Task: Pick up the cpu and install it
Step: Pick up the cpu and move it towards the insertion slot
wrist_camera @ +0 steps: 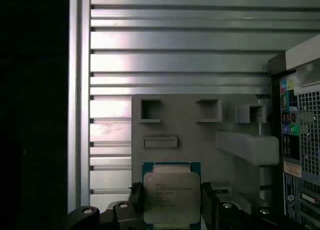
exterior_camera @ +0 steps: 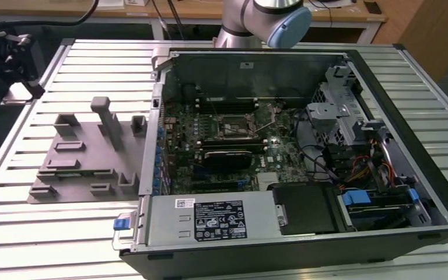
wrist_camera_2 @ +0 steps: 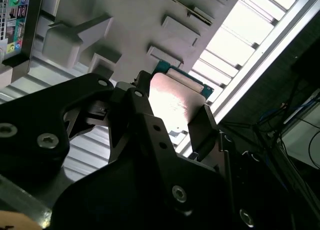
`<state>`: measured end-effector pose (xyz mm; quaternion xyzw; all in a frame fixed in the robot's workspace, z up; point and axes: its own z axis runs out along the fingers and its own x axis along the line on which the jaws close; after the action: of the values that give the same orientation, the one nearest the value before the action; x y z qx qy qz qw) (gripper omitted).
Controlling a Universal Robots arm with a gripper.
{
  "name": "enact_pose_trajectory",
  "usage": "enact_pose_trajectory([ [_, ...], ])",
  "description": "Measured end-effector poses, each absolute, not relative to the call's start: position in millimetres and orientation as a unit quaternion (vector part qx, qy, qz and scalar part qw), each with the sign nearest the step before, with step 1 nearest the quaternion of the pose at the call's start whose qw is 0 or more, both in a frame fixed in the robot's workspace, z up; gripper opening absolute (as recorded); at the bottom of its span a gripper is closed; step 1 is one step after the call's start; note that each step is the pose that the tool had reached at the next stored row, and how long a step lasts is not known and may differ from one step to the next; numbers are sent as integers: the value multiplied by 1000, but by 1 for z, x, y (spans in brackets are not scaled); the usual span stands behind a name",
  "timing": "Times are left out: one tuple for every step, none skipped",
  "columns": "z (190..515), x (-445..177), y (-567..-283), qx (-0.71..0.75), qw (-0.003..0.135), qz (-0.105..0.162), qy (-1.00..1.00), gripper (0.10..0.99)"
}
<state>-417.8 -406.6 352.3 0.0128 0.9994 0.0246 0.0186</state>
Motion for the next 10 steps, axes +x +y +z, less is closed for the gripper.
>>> enact_pose_trajectory([
  [354,-418,-407,13,19,25,999,545],
  [355,-418,-407,13,19,25,999,545],
  [357,-418,-407,13,19,25,999,545],
  [358,-418,-407,13,19,25,999,545],
  [360,-418,-407,13,19,25,999,545],
  [361,-418,-407,13,19,25,999,545],
  [362,-418,-407,13,19,25,999,545],
  [364,-418,-406,13,19,25,999,545],
  [365,-418,-406,13,19,25,999,545],
  [366,-418,-406,13,19,25,999,545],
])
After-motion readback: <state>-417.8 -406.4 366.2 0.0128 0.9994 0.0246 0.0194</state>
